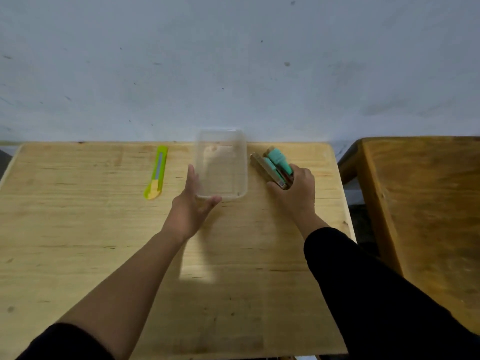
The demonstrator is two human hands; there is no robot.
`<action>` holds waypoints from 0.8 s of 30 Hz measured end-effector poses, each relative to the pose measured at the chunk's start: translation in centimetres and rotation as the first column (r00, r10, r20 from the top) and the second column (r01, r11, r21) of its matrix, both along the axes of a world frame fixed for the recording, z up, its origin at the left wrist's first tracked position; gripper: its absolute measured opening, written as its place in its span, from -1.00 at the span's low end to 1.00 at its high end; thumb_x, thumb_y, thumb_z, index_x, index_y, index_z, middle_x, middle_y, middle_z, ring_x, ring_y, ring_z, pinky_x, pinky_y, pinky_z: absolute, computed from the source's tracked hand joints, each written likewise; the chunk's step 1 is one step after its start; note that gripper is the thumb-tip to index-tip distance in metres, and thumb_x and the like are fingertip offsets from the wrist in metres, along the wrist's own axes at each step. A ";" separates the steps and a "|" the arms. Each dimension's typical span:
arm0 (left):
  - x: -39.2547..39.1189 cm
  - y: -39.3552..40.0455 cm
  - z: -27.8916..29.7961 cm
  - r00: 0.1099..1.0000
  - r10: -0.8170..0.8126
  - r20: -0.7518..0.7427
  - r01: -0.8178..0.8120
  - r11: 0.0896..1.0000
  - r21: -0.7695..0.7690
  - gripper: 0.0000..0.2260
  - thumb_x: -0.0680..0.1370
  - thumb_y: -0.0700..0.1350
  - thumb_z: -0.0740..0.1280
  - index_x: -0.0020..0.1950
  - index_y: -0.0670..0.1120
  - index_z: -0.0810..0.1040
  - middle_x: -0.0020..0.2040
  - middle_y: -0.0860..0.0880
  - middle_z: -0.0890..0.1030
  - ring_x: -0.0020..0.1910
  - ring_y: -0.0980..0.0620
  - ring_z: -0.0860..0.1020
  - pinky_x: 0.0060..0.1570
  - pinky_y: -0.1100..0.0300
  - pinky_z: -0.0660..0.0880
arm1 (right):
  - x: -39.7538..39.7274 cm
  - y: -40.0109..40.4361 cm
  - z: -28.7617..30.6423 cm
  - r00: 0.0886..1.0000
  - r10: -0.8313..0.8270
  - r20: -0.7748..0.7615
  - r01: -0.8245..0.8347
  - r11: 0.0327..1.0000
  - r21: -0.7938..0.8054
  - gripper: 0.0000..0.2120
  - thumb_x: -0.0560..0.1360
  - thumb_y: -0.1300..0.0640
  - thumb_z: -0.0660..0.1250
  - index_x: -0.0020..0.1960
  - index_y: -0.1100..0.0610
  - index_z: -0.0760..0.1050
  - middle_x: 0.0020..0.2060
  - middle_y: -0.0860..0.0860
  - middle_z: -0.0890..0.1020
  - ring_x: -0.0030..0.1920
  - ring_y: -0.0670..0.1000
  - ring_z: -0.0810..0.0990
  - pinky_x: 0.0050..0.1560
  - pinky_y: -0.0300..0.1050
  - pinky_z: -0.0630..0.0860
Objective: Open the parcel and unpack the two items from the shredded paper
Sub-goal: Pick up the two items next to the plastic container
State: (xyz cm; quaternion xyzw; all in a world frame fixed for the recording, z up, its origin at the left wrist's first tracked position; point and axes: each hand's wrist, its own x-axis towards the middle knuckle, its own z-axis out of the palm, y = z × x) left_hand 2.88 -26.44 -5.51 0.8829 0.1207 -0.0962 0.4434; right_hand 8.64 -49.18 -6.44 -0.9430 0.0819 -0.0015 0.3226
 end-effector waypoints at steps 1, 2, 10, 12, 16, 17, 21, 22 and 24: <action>-0.1 0.0 0.0 1.000 -0.007 -0.026 0.007 1.000 -0.011 -0.15 0.45 0.10 0.35 0.49 0.10 -0.22 0.50 -0.01 0.21 0.43 -0.05 0.27 0.30 0.21 0.20 | -0.2 0.2 0.1 0.999 -0.042 0.006 0.042 0.998 0.046 -0.41 0.36 0.01 0.45 0.30 0.20 0.36 0.12 0.14 0.47 0.15 0.09 0.40 0.04 -0.21 0.28; 1.3 -0.4 0.5 1.000 0.012 0.002 -0.012 1.000 -0.007 -0.15 0.46 0.09 0.35 0.48 0.11 -0.23 0.50 0.00 0.21 0.43 -0.05 0.28 0.30 0.20 0.20 | 1.6 0.1 0.7 0.997 -0.054 0.051 0.049 0.994 0.097 -0.45 0.36 0.02 0.45 0.27 0.19 0.39 0.11 0.14 0.48 0.14 0.10 0.42 0.03 -0.20 0.30; 1.2 -0.8 0.7 0.998 0.033 -0.048 -0.033 0.999 0.013 -0.15 0.48 0.05 0.35 0.47 0.13 -0.26 0.49 -0.07 0.24 0.39 -0.14 0.33 0.35 0.04 0.26 | 0.8 0.3 -0.5 0.998 -0.060 0.010 0.058 0.991 0.123 -0.31 0.35 -0.08 0.45 0.35 0.17 0.30 0.15 0.11 0.48 0.16 0.06 0.40 0.06 -0.19 0.29; 1.3 -0.7 0.9 0.999 0.030 -0.030 -0.030 0.999 0.013 -0.15 0.47 0.06 0.35 0.47 0.13 -0.26 0.49 -0.05 0.23 0.40 -0.13 0.32 0.35 0.05 0.26 | 0.9 0.3 -0.5 0.997 -0.073 0.031 0.069 0.988 0.135 -0.25 0.31 -0.09 0.48 0.36 0.19 0.29 0.16 0.11 0.46 0.17 0.05 0.37 0.07 -0.19 0.30; 1.1 -0.9 0.7 1.000 0.028 0.002 -0.028 1.000 0.013 -0.16 0.47 0.07 0.35 0.47 0.15 -0.25 0.49 0.01 0.23 0.42 -0.08 0.29 0.34 0.11 0.24 | 1.3 0.4 -0.8 0.996 -0.084 0.035 0.078 0.987 0.139 -0.31 0.34 -0.02 0.47 0.36 0.19 0.29 0.14 0.10 0.46 0.12 0.01 0.34 0.04 -0.20 0.30; 1.1 -1.0 0.7 1.000 0.028 0.006 -0.029 1.000 0.010 -0.16 0.47 0.06 0.35 0.47 0.15 -0.25 0.49 0.01 0.23 0.42 -0.08 0.30 0.33 0.12 0.24 | 1.4 0.4 -1.0 0.995 -0.088 0.041 0.082 0.987 0.135 -0.34 0.36 0.00 0.46 0.35 0.20 0.30 0.14 0.11 0.47 0.12 0.01 0.35 0.03 -0.21 0.29; 1.1 -1.2 0.6 1.000 0.028 0.015 -0.028 1.000 0.010 -0.16 0.47 0.06 0.35 0.47 0.14 -0.24 0.49 0.02 0.23 0.41 -0.06 0.31 0.32 0.16 0.23 | 1.6 0.3 -1.5 0.993 -0.101 0.067 0.092 0.987 0.133 -0.43 0.38 0.04 0.44 0.30 0.19 0.36 0.14 0.12 0.50 0.13 0.06 0.39 0.02 -0.20 0.30; 1.1 -1.2 0.6 0.999 0.029 0.015 -0.029 1.000 0.007 -0.16 0.47 0.06 0.35 0.48 0.14 -0.24 0.49 0.01 0.23 0.41 -0.06 0.30 0.32 0.16 0.22 | 1.6 0.3 -1.5 0.992 -0.106 0.072 0.095 0.986 0.139 -0.44 0.38 0.04 0.45 0.29 0.20 0.37 0.13 0.12 0.50 0.13 0.07 0.40 0.02 -0.20 0.31; 1.1 -1.4 0.7 0.999 0.033 0.016 -0.033 0.999 0.004 -0.16 0.47 0.05 0.35 0.48 0.13 -0.24 0.49 0.01 0.23 0.41 -0.06 0.30 0.33 0.16 0.22 | 1.6 0.2 -1.5 0.990 -0.115 0.084 0.102 0.984 0.148 -0.45 0.37 0.05 0.45 0.28 0.20 0.38 0.12 0.12 0.51 0.12 0.07 0.41 0.02 -0.19 0.32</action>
